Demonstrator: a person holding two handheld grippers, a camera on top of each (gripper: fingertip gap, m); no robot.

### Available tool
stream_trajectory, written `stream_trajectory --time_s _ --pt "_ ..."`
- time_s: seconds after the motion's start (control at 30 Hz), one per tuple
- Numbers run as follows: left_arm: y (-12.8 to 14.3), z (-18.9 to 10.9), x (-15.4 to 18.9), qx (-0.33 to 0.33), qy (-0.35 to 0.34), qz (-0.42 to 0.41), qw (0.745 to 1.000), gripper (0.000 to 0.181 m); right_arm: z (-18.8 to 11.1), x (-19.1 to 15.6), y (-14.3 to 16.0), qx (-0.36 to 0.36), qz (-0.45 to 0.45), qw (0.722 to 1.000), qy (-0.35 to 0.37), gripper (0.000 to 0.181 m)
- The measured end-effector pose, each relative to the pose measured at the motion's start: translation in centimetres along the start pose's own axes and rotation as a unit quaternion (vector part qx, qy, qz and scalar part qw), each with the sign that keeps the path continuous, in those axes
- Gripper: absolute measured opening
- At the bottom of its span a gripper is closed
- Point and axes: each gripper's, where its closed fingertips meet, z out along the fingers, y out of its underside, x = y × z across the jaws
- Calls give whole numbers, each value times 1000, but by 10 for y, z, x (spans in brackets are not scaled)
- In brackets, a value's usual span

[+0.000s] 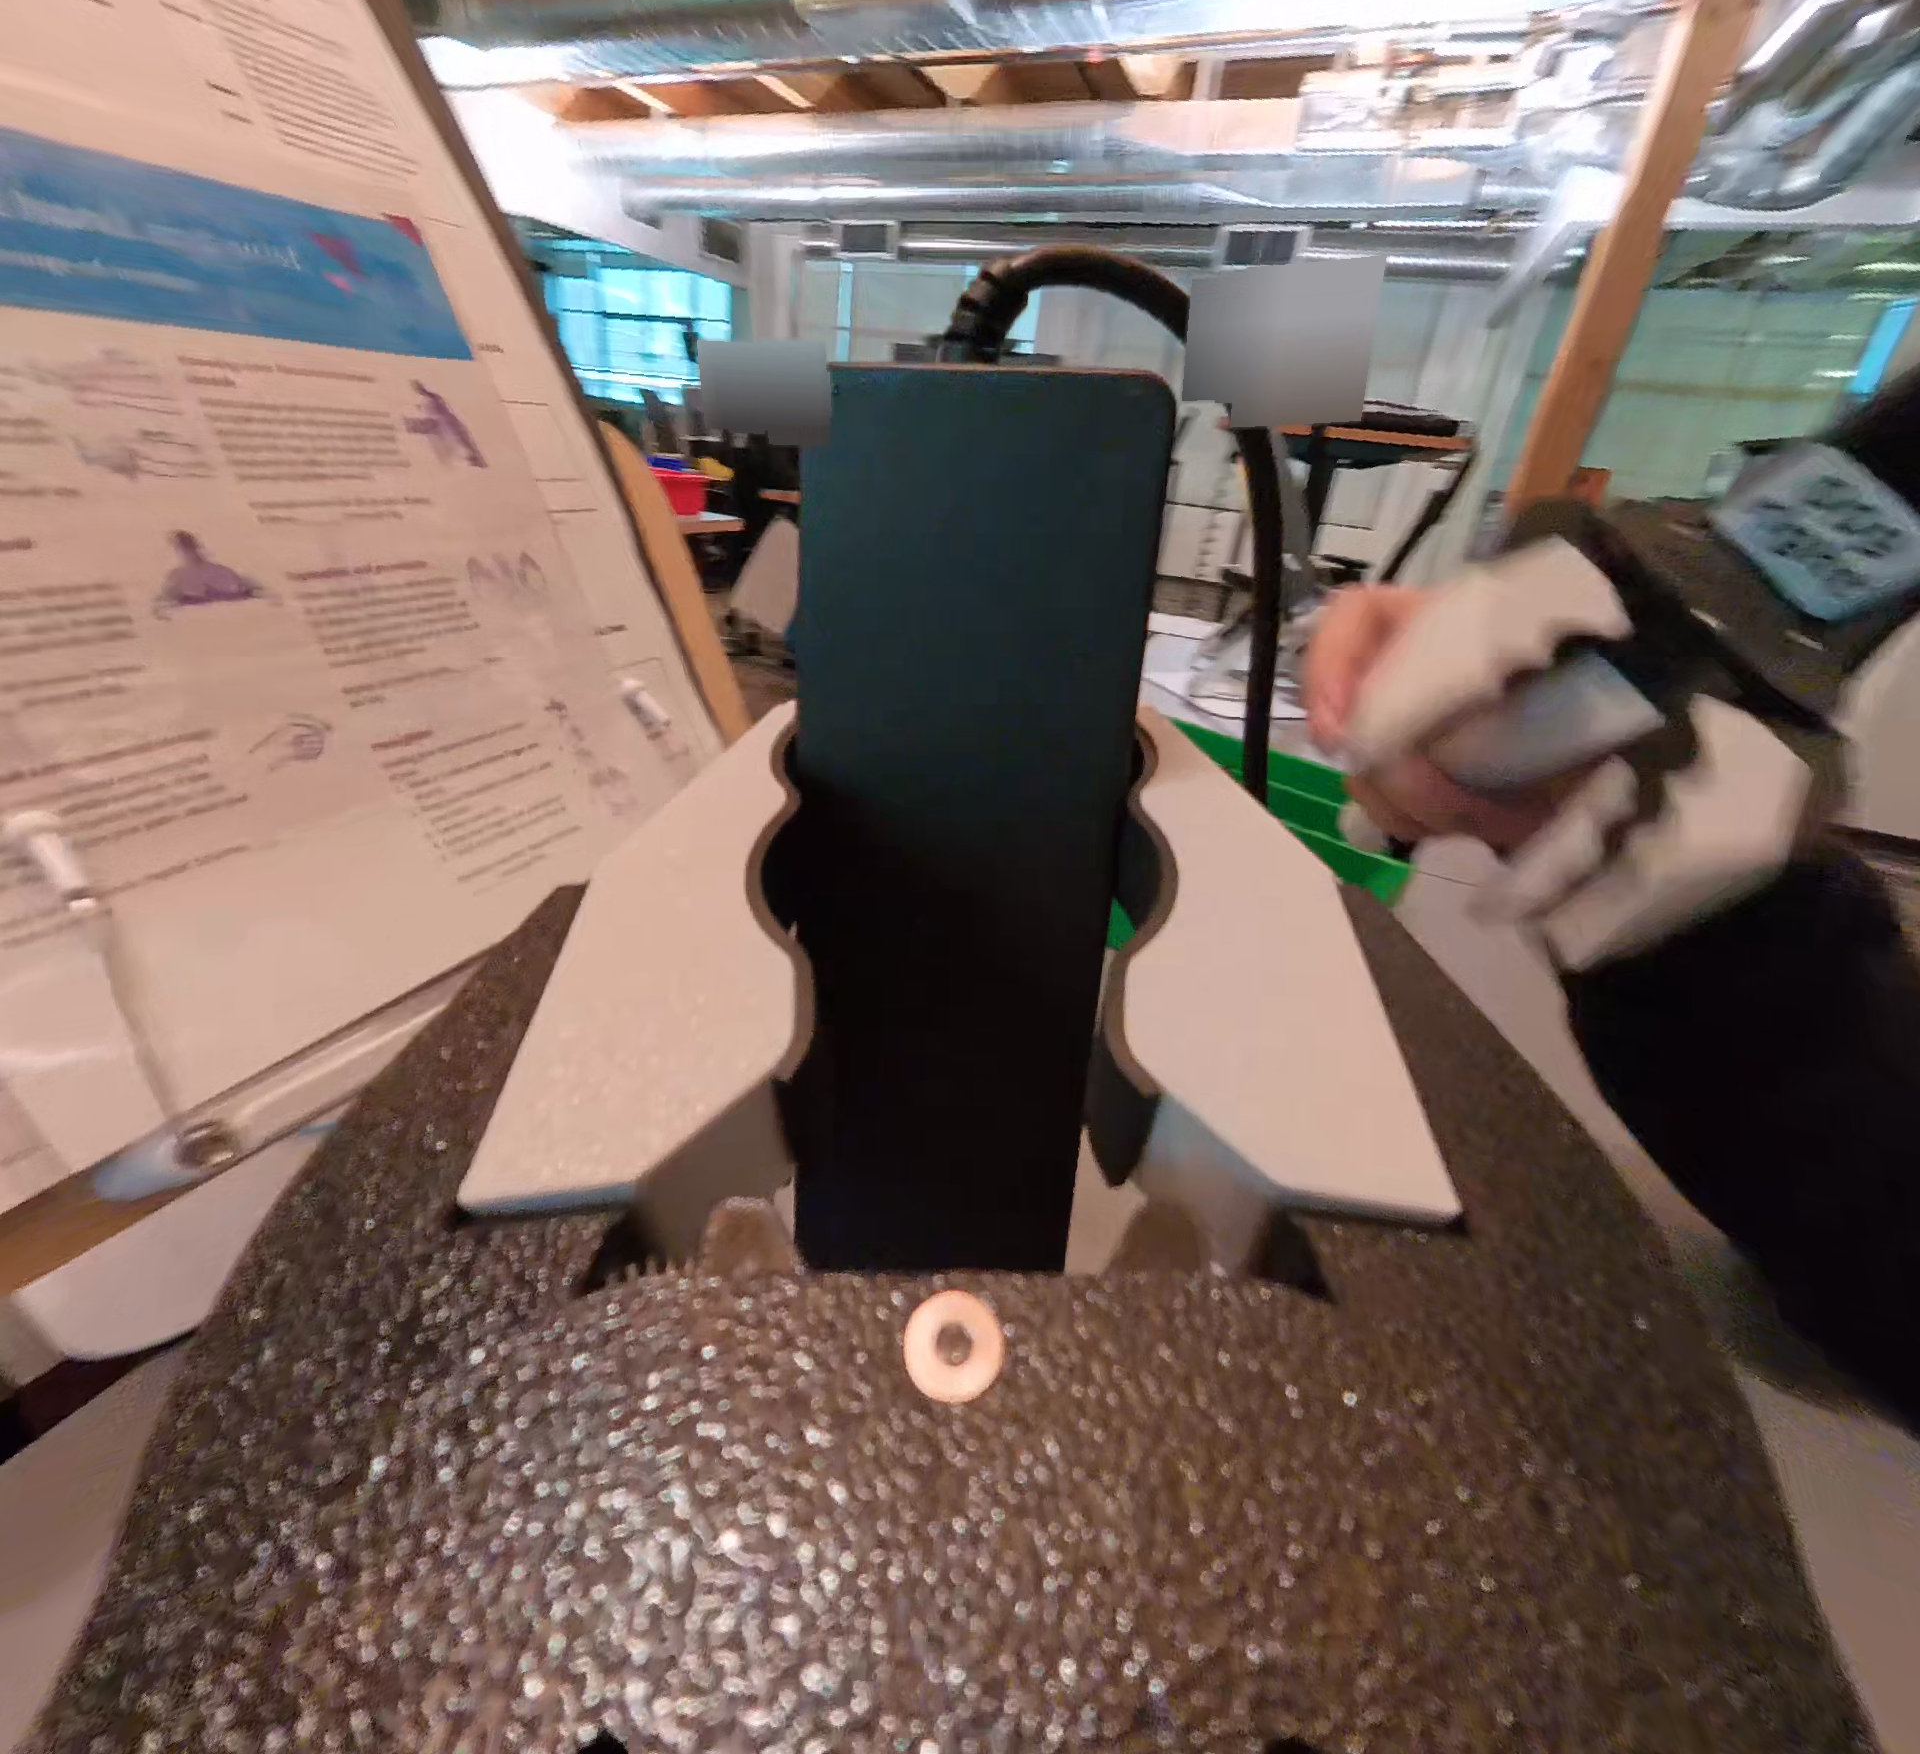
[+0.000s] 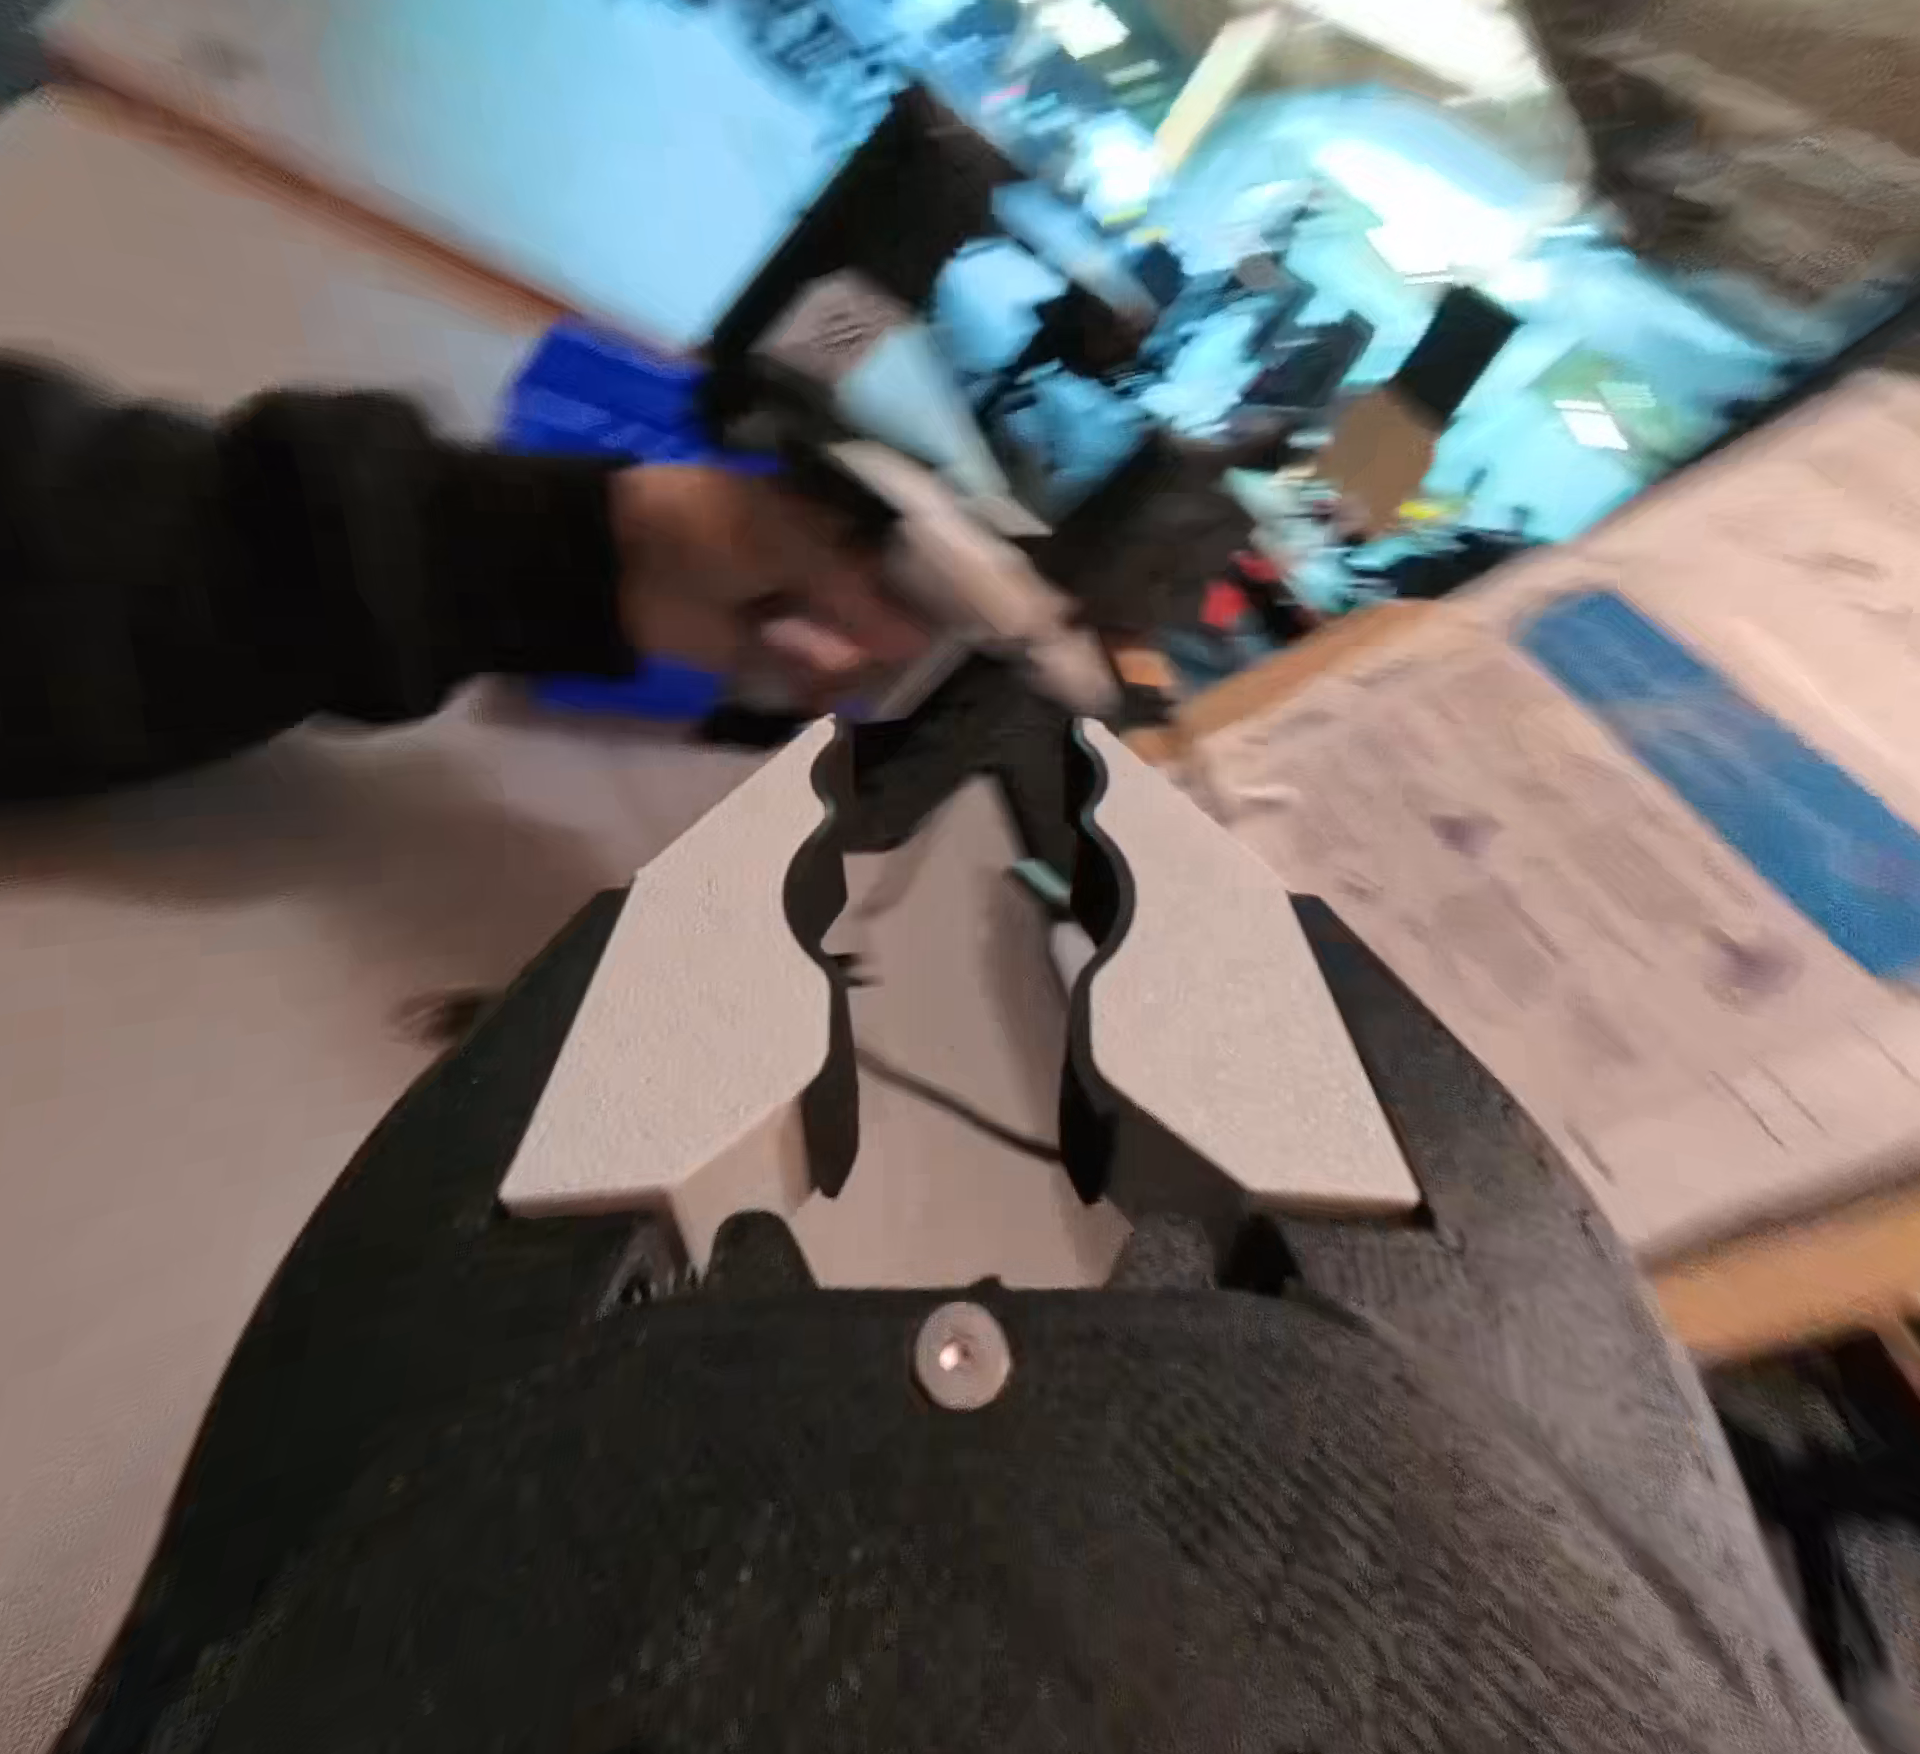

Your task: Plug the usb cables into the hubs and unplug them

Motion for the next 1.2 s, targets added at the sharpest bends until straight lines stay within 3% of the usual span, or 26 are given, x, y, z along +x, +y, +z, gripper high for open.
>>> stream_trajectory --time_s 0.03,0.1,0.13,0.2,0.27,0.33,0.4,0.5,0.53,0.8,1.2 --pt "1 2 7 -3 22 -5 1000 55 -9 29 3 13 36 997 64 40" --pt "5 7 26 -17 67 7 998 56 -21 60 23 19 123 986 107 58" --pt "9 11 36 -30 87 23 996 56 -24 57 22 43 164 982 77 70" --pt "20 18 55 -60 114 62 990 55 -28 51 6 112 232 966 21 74" --pt "32 25 67 -88 130 99 983 55 -30 40 -9 150 235 960 -20 72" --pt "40 30 72 -101 132 119 979 55 -22 27 -4 114 207 971 -38 70" --pt "43 32 75 -107 138 127 976 55 -12 18 8 70 172 982 -39 83" --pt "51 34 77 -124 137 162 969 56 -5 9 0 84 150 984 -50 74" --pt "52 34 80 -125 142 168 967 55 -4 9 -1 86 141 985 -47 54" --pt "68 30 90 -178 145 251 940 60 -3 -11 -1 63 118 986 -101 54" --pt "79 40 108 -194 175 197 945 65 1 -21 -3 65 109 984 -125 54"
